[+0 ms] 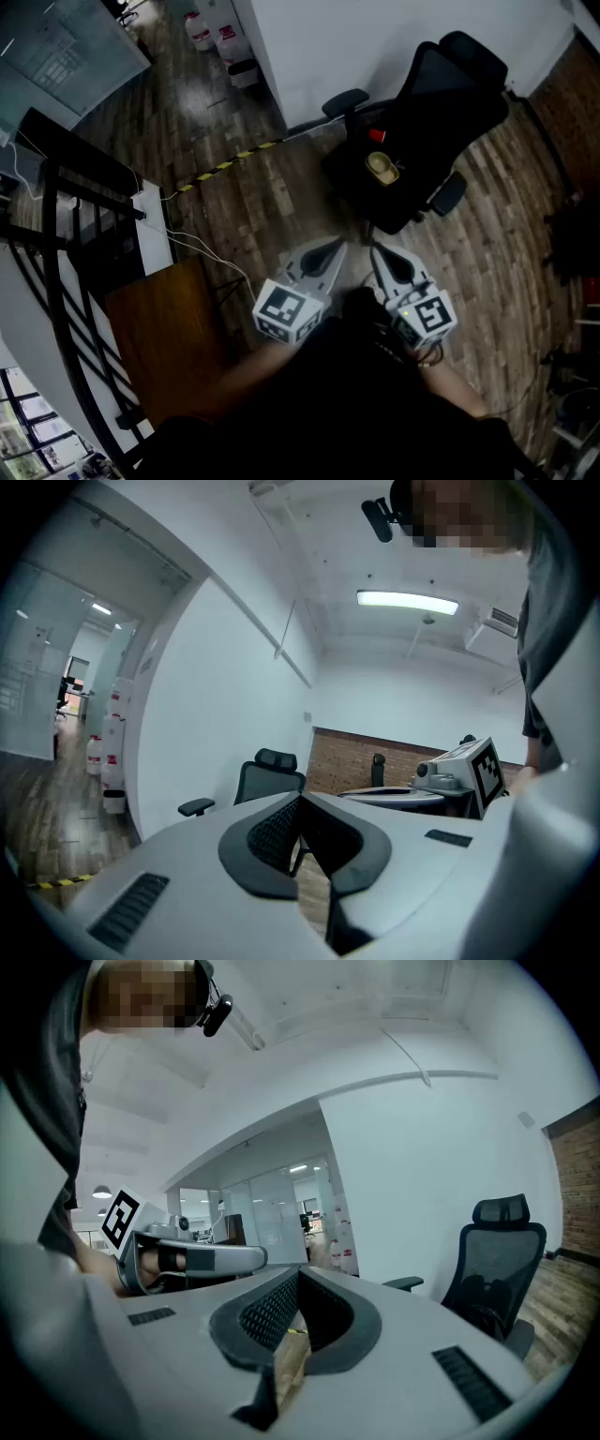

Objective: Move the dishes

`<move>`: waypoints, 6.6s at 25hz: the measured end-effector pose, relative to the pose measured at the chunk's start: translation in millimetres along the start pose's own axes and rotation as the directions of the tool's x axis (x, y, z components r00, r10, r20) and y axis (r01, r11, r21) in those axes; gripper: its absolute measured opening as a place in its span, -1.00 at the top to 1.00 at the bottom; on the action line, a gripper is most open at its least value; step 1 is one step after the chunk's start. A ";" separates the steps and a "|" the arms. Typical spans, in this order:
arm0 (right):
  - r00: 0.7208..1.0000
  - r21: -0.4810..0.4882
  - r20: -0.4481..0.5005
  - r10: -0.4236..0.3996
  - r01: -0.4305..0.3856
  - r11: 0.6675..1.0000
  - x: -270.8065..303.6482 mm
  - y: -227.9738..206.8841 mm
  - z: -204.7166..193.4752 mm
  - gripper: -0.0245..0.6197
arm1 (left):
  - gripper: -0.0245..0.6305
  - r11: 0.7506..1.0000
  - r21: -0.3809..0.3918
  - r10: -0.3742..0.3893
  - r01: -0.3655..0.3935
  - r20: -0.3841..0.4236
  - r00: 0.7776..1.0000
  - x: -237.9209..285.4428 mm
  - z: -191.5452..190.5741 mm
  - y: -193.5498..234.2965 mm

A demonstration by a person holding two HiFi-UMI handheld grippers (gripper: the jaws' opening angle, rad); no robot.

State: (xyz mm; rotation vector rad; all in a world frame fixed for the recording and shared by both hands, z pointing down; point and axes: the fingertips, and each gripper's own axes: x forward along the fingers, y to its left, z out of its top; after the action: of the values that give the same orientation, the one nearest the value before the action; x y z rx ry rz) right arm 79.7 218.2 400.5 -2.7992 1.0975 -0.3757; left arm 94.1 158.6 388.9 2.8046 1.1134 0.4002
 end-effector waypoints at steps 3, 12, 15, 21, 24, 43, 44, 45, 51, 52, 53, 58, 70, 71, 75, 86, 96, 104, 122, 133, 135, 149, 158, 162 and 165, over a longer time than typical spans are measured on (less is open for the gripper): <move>1.000 -0.003 -0.002 0.005 -0.005 1.000 0.8 -8.5 -2.1 0.90 | 0.96 1.000 -0.011 -0.004 0.004 0.004 1.000 8.7 -2.3 -0.7; 1.000 0.014 0.005 0.005 -0.005 1.000 4.4 -52.3 4.9 0.90 | 0.95 1.000 -0.022 -0.012 0.012 -0.007 1.000 50.9 4.6 0.2; 1.000 0.025 0.015 0.011 -0.012 1.000 9.1 -76.5 10.1 0.90 | 0.95 0.999 -0.037 -0.024 0.023 -0.019 1.000 78.1 8.2 1.9; 0.997 0.032 0.059 0.049 -0.051 0.998 12.0 -145.7 41.4 0.89 | 0.96 0.999 -0.023 -0.038 0.037 -0.015 0.999 150.4 30.3 -3.3; 0.997 0.036 0.050 0.061 -0.063 0.997 8.5 -181.6 49.4 0.89 | 0.96 0.999 -0.022 -0.033 0.033 -0.011 0.999 186.4 40.8 -4.4; 1.000 0.190 0.027 -0.001 -0.004 0.982 6.1 -321.7 51.6 0.90 | 0.96 0.998 -0.040 -0.061 0.058 -0.063 0.996 321.9 56.1 0.8; 1.000 0.195 0.024 -0.004 -0.001 0.981 9.1 -325.0 53.2 0.89 | 0.95 0.997 -0.037 -0.066 0.064 -0.064 0.996 327.5 57.6 3.2; 1.000 0.198 0.023 -0.009 0.004 0.980 12.0 -328.7 55.0 0.90 | 0.95 0.997 -0.035 -0.072 0.069 -0.065 0.995 332.8 59.3 5.9; 0.998 0.161 0.010 -0.068 0.065 0.985 37.1 -357.1 46.8 0.89 | 0.95 0.993 -0.045 -0.111 0.107 -0.097 0.989 357.4 57.9 33.0; 0.997 0.160 0.006 -0.075 0.073 0.984 43.5 -360.1 46.6 0.90 | 0.95 0.992 -0.051 -0.118 0.113 -0.101 0.988 360.8 57.9 39.5; 0.997 0.164 0.001 -0.080 0.079 0.983 51.3 -361.8 49.9 0.89 | 0.96 0.992 -0.053 -0.123 0.118 -0.103 0.987 364.5 59.3 47.3; 0.992 0.171 -0.021 -0.128 0.129 0.977 95.9 -375.9 60.6 0.89 | 0.95 0.985 -0.056 -0.171 0.165 -0.125 0.977 384.6 67.7 90.7; 0.976 0.140 -0.098 -0.196 0.208 0.968 205.9 -391.6 69.9 0.89 | 0.95 0.955 -0.085 -0.293 0.284 -0.126 0.948 418.2 90.6 191.1; 0.974 0.137 -0.103 -0.203 0.216 0.967 212.1 -391.7 70.2 0.89 | 0.95 0.951 -0.084 -0.305 0.296 -0.123 0.944 419.8 91.7 197.0; 0.959 0.142 -0.123 -0.255 0.271 0.952 233.8 -398.7 76.1 0.89 | 0.95 0.941 -0.075 -0.337 0.330 -0.124 0.933 430.3 91.1 222.0; 0.962 0.229 -0.157 -0.224 0.256 0.939 261.4 -434.0 75.4 0.89 | 0.95 0.949 -0.126 -0.306 0.288 -0.149 0.940 452.2 77.5 252.7; 0.962 0.228 -0.247 -0.117 0.175 0.958 281.2 -500.7 30.5 0.89 | 0.95 0.977 -0.127 -0.196 0.173 -0.197 0.961 487.1 44.9 260.9; 0.943 0.286 -0.332 -0.032 0.133 0.949 297.5 -545.0 -38.6 0.87 | 0.95 0.985 -0.130 -0.138 0.110 -0.238 0.961 507.6 -2.2 266.0; 0.843 0.412 -0.535 0.050 0.209 0.887 392.5 -615.5 -237.2 0.62 | 0.95 0.987 -0.147 -0.116 0.067 -0.356 0.927 548.4 -105.4 330.0; 0.775 0.441 -0.630 0.041 0.313 0.841 420.1 -650.0 -333.0 0.56 | 0.95 0.982 -0.170 -0.151 0.086 -0.413 0.898 564.6 -143.8 354.5; 0.770 0.447 -0.637 0.046 0.319 0.835 426.2 -653.9 -345.5 0.55 | 0.95 0.980 -0.179 -0.153 0.084 -0.418 0.895 566.6 -149.0 357.9; 0.688 0.460 -0.722 0.073 0.399 0.793 451.7 -683.3 -427.2 0.55 | 0.95 0.973 -0.206 -0.186 0.101 -0.450 0.874 581.6 -176.4 369.7; 0.677 0.473 -0.730 0.091 0.405 0.782 462.6 -686.9 -449.1 0.55 | 0.95 0.970 -0.224 -0.195 0.098 -0.467 0.862 586.1 -192.5 367.4; 0.669 0.461 -0.738 0.088 0.405 0.789 461.7 -685.1 -452.5 0.69 | 0.95 0.971 -0.220 -0.190 0.092 -0.476 0.858 583.9 -196.5 368.9; 0.677 0.454 -0.731 0.089 0.384 0.804 461.5 -678.3 -444.5 0.81 | 0.95 0.972 -0.218 -0.185 0.088 -0.481 0.857 580.6 -196.8 369.6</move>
State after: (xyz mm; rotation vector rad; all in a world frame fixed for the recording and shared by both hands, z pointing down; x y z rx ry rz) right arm 730.1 394.6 1045.9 -2.1644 0.6200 -1.6532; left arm 688.9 286.1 766.2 2.4930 1.2676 1.2017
